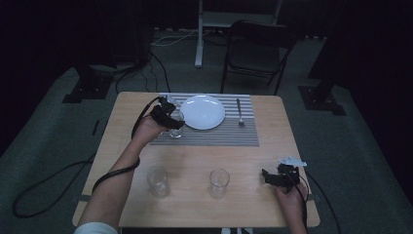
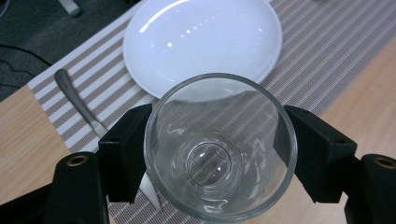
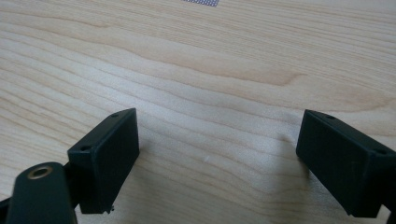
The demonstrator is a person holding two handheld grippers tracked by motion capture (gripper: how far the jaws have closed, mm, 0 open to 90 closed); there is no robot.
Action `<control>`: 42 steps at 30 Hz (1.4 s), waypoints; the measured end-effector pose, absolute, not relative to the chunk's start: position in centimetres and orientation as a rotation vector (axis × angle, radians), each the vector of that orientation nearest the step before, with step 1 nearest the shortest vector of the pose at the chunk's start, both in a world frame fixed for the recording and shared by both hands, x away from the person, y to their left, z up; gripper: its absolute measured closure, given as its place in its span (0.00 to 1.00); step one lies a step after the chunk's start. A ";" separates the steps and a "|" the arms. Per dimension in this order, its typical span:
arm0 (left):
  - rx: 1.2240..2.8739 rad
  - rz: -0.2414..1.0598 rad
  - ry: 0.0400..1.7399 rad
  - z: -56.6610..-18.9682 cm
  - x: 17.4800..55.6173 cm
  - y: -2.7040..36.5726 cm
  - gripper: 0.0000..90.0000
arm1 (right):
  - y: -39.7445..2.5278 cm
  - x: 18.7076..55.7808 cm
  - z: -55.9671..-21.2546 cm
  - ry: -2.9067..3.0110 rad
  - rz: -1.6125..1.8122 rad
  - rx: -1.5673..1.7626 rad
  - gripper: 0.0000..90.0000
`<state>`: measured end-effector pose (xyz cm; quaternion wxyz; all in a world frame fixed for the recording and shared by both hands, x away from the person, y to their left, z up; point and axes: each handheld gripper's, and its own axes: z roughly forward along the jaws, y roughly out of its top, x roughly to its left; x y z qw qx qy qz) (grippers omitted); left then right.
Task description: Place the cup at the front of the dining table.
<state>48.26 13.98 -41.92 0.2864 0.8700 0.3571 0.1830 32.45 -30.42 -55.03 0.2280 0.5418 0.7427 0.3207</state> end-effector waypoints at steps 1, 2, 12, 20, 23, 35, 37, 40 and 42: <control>2.315 0.490 0.963 -42.0 48.5 14.0 0.32 | -30.4 32.5 -55.0 2.045 0.883 1.493 0.14; 2.321 0.484 0.955 -42.2 48.7 14.1 0.32 | -30.4 32.5 -55.0 2.045 0.883 1.493 0.14; 2.303 0.462 1.048 -43.1 50.8 14.3 0.32 | -30.4 32.5 -55.0 2.045 0.883 1.493 0.14; 2.292 0.442 1.027 -44.3 51.3 14.4 0.32 | -30.4 32.5 -55.0 2.045 0.883 1.494 0.14; 2.287 0.423 1.022 -44.4 51.4 14.8 0.32 | -30.4 32.5 -55.0 2.045 0.883 1.493 0.14; 2.301 0.430 1.023 -44.8 51.0 14.5 0.18 | -30.4 32.5 -55.0 2.045 0.883 1.493 0.14; 2.311 0.432 1.018 -44.8 50.8 14.5 0.16 | -30.4 32.5 -55.0 2.045 0.883 1.493 0.14; 2.322 0.419 1.030 -44.8 50.7 14.8 0.12 | -30.4 32.5 -55.0 2.045 0.883 1.493 0.14; 2.304 0.417 1.033 -44.7 50.5 15.2 0.11 | -30.4 32.5 -55.0 2.045 0.883 1.493 0.14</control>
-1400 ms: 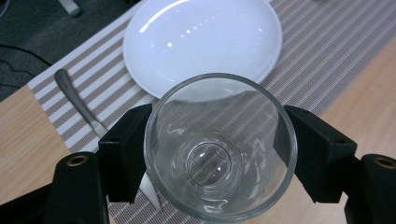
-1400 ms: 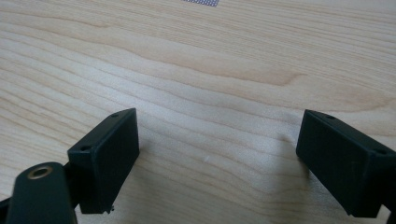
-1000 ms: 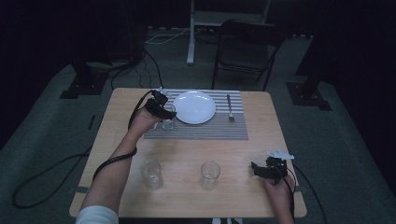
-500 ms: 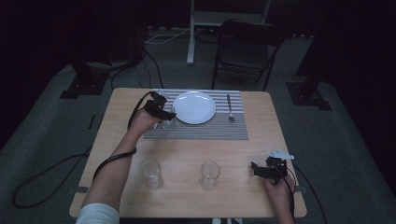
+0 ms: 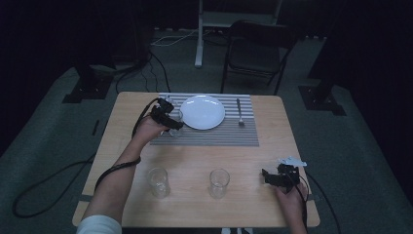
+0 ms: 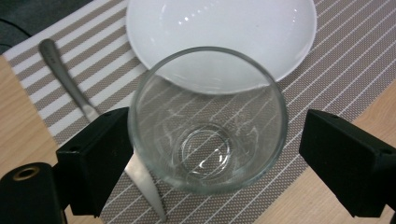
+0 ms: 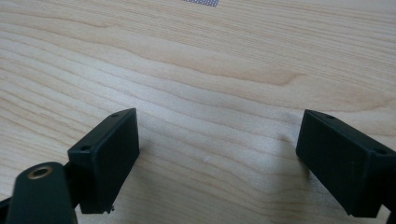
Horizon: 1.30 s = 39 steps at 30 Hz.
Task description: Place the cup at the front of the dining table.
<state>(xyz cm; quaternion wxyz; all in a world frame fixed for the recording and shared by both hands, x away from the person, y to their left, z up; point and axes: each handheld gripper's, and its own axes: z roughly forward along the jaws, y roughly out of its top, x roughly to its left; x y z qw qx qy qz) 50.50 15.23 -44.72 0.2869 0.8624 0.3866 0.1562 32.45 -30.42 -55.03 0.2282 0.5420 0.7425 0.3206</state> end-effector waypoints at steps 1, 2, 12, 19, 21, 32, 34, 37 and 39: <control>2.304 0.392 1.047 -44.7 50.6 15.4 0.05 | -30.4 32.5 -55.0 2.045 0.883 1.493 0.14; 2.306 0.391 1.042 -44.8 50.4 15.6 0.00 | -30.4 32.5 -55.0 2.045 0.883 1.493 0.14; 2.356 0.426 1.074 -46.2 49.2 16.7 0.00 | -30.4 32.5 -55.0 2.045 0.883 1.493 0.14; 2.347 0.414 1.073 -46.7 48.1 18.0 0.00 | -30.4 32.5 -55.0 2.045 0.883 1.492 0.14; 2.337 0.412 1.077 -46.8 47.8 18.5 0.00 | -30.4 32.5 -55.0 2.045 0.883 1.491 0.14; 2.264 0.447 1.103 -47.2 45.8 20.8 0.00 | -30.4 32.5 -55.0 2.044 0.883 1.492 0.14; 2.267 0.479 1.103 -47.4 45.3 21.2 0.00 | -30.4 32.5 -55.0 2.045 0.884 1.492 0.14; 2.251 0.489 1.118 -47.6 44.8 22.1 0.00 | -30.4 32.5 -55.0 2.045 0.883 1.492 0.14; 2.234 0.468 1.133 -47.8 44.5 22.6 0.00 | -30.4 32.5 -55.0 2.045 0.883 1.492 0.14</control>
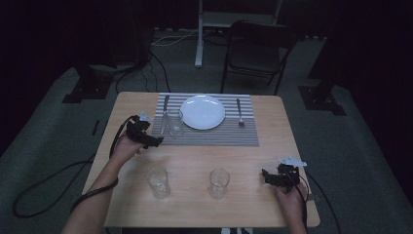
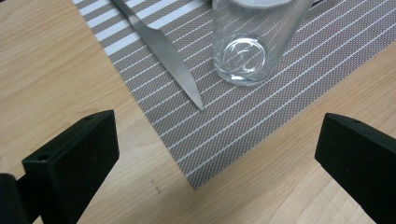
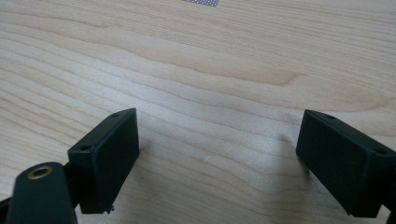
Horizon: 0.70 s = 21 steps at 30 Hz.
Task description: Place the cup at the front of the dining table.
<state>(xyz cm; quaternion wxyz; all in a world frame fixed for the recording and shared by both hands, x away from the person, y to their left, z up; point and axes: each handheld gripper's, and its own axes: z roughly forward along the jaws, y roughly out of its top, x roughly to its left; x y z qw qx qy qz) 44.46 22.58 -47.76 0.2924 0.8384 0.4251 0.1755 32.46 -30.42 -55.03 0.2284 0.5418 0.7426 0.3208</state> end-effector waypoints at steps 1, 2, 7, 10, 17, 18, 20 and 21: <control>2.232 0.456 1.138 -47.9 44.3 22.8 0.00 | -30.4 32.5 -55.0 2.044 0.883 1.492 0.14; 2.232 0.468 1.144 -48.0 44.1 22.9 0.00 | -30.4 32.5 -55.0 2.045 0.883 1.492 0.14; 2.230 0.478 1.180 -48.6 43.1 23.8 0.00 | -30.4 32.5 -55.0 2.045 0.883 1.492 0.14; 2.212 0.470 1.209 -48.9 42.6 24.4 0.00 | -30.4 32.5 -55.0 2.044 0.884 1.492 0.14; 2.182 0.495 1.263 -49.6 41.0 25.9 0.00 | -30.4 32.5 -55.0 2.045 0.883 1.492 0.14; 2.181 0.513 1.276 -49.8 40.8 26.2 0.00 | -30.4 32.5 -55.0 2.045 0.883 1.492 0.14; 2.173 0.503 1.288 -49.9 40.4 26.6 0.00 | -30.4 32.5 -55.0 2.044 0.883 1.492 0.14; 2.164 0.509 1.299 -50.0 40.2 26.8 0.00 | -30.4 32.5 -55.0 2.044 0.884 1.492 0.14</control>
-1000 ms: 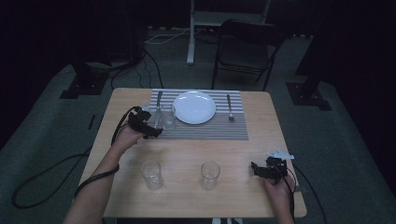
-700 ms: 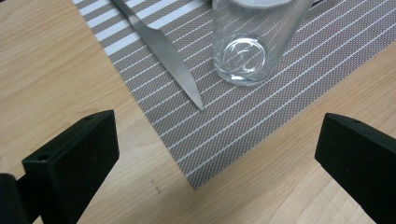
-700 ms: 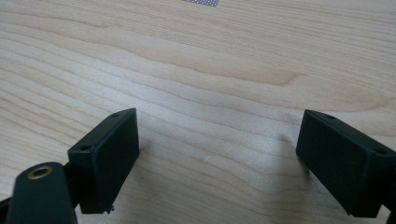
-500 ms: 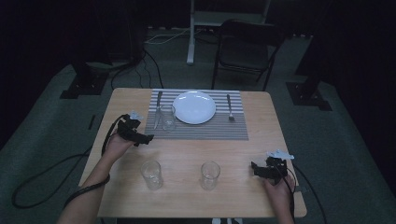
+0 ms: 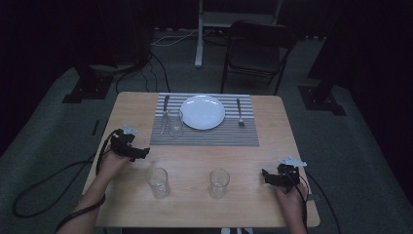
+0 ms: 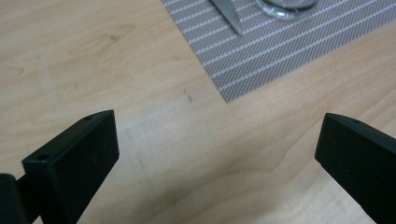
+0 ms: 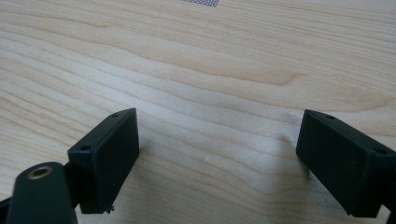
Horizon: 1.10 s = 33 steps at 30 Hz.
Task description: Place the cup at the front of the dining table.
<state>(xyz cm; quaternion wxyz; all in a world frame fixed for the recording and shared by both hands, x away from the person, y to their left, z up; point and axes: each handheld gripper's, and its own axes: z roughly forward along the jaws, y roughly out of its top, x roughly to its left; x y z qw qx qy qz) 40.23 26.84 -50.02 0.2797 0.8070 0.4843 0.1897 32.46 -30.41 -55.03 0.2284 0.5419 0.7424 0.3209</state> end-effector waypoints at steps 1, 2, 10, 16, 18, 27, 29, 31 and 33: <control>2.151 0.513 1.303 -50.1 40.0 27.0 0.00 | -30.4 32.5 -55.0 2.044 0.883 1.492 0.14; 2.147 0.509 1.313 -50.2 39.8 27.3 0.00 | -30.4 32.5 -55.0 2.045 0.883 1.492 0.14; 2.135 0.552 1.355 -51.1 37.9 28.1 0.00 | -30.4 32.5 -55.0 2.044 0.883 1.492 0.14; 2.127 0.592 1.396 -51.8 37.0 29.1 0.00 | -30.4 32.5 -55.0 2.044 0.883 1.492 0.14; 2.106 0.588 1.413 -51.9 36.6 29.4 0.00 | -30.4 32.5 -55.0 2.044 0.883 1.492 0.14; 2.049 0.633 1.489 -52.5 34.1 30.1 0.00 | -30.4 32.5 -55.0 2.045 0.883 1.492 0.14; 2.043 0.654 1.506 -52.6 33.6 30.2 0.00 | -30.4 32.5 -55.0 2.045 0.883 1.492 0.14; 2.039 0.665 1.515 -52.7 33.1 30.5 0.00 | -30.4 32.5 -55.0 2.044 0.883 1.492 0.14; 2.016 0.657 1.519 -52.7 32.7 30.8 0.00 | -30.4 32.5 -55.0 2.044 0.883 1.492 0.14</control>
